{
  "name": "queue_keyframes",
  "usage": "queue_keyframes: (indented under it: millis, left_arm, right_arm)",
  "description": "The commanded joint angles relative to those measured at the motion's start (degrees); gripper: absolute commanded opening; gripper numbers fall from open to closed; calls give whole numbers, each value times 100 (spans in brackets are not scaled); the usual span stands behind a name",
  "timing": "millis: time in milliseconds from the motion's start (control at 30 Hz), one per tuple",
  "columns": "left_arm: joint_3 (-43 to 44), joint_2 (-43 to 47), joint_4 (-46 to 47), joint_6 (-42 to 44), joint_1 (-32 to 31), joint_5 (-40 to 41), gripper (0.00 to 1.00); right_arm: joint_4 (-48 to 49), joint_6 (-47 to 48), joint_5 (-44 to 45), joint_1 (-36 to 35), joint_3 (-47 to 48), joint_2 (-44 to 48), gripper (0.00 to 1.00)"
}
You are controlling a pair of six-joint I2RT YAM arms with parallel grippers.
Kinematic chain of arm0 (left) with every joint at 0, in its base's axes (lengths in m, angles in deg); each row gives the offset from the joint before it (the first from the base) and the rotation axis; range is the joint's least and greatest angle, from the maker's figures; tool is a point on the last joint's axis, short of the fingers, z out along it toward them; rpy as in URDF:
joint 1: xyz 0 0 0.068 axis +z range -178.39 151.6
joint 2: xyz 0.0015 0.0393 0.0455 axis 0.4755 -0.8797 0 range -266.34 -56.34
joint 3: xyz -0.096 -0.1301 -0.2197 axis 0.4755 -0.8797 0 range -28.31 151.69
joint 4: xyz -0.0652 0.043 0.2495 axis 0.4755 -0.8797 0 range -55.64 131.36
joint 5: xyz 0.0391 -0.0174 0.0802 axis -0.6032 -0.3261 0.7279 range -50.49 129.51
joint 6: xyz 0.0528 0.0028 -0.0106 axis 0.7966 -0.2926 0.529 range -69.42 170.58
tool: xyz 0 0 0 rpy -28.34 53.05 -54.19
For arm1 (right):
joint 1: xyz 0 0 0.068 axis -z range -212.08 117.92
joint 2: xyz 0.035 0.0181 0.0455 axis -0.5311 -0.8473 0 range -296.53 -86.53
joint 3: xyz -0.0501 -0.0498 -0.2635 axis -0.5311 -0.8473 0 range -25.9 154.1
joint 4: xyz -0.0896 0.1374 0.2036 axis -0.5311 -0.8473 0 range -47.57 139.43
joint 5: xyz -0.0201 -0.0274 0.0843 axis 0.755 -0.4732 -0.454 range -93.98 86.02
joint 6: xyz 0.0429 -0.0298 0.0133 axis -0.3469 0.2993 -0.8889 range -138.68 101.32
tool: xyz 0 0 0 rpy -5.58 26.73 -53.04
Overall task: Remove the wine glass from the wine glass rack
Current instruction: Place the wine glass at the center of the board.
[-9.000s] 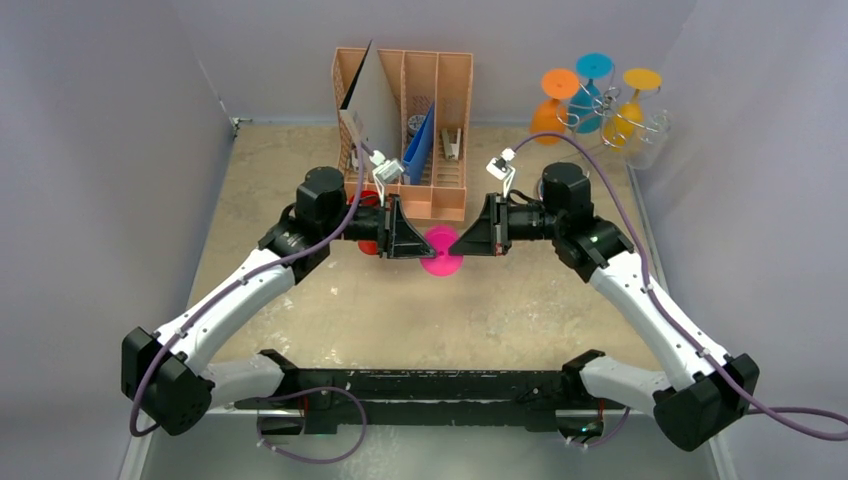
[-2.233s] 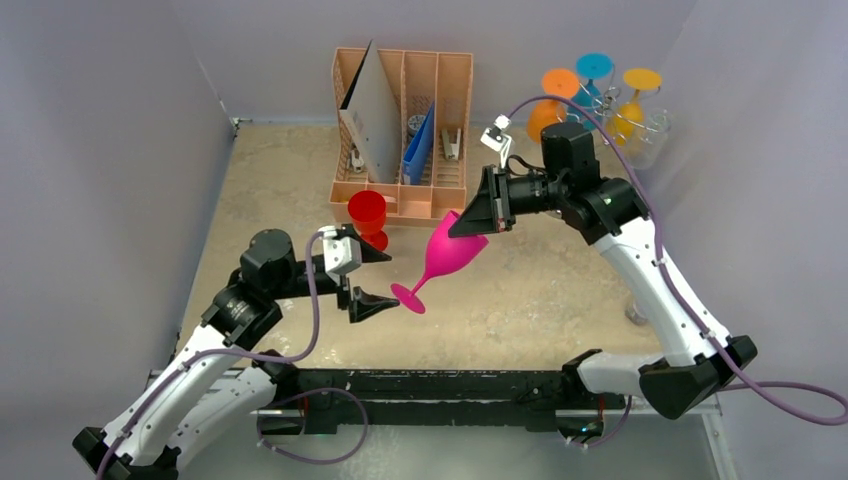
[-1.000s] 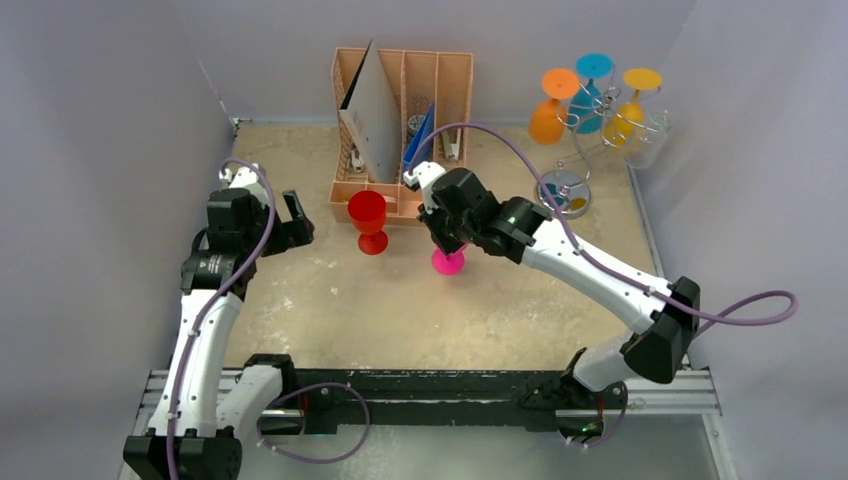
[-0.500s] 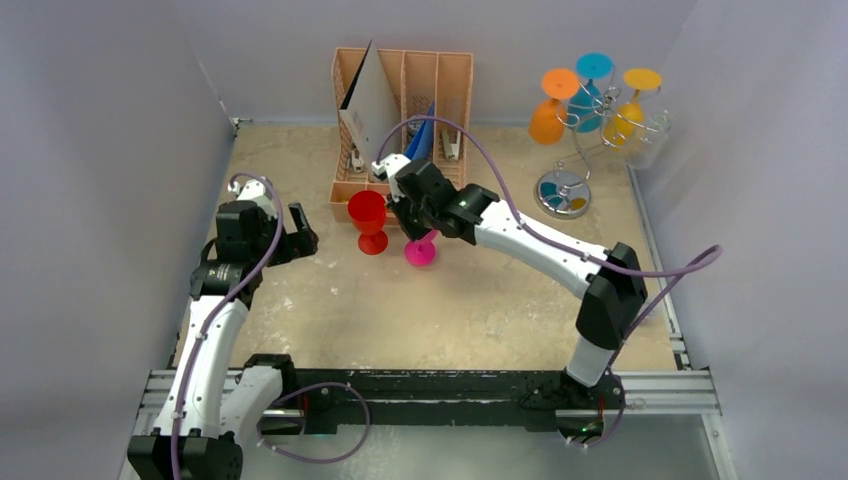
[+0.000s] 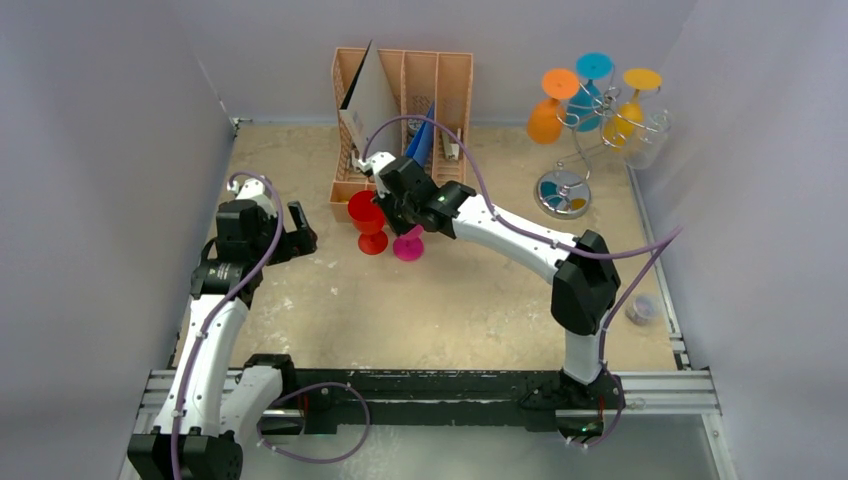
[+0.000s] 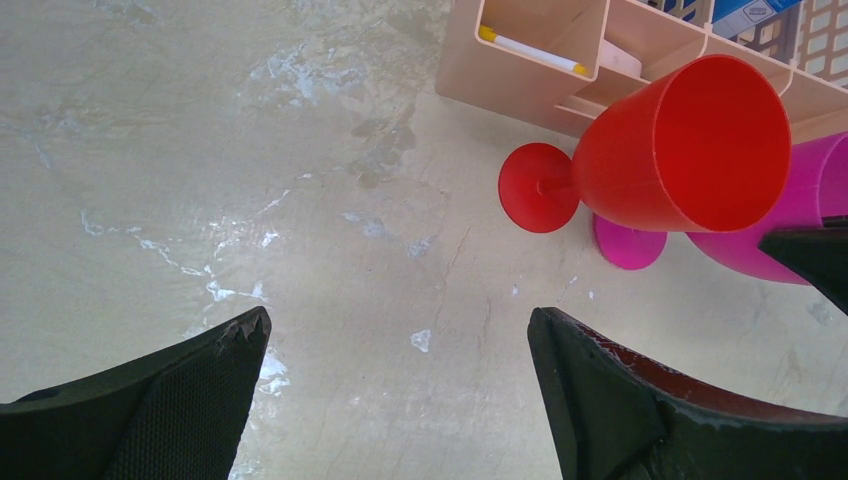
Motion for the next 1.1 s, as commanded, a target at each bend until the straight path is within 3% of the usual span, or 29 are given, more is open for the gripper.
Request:
queue_keyframes:
  millis: [0, 700, 1067]
  left_arm:
    - [9, 2, 223, 42, 30, 70, 100]
    - [5, -60, 215, 28, 30, 77, 100]
    - [-1, -73, 227, 36, 32, 27, 100]
  right_arm:
    - [414, 188, 194, -2, 126, 81, 0]
    - [254, 462, 246, -1, -7, 70, 0]
    - [203, 495, 290, -2, -69, 123, 12]
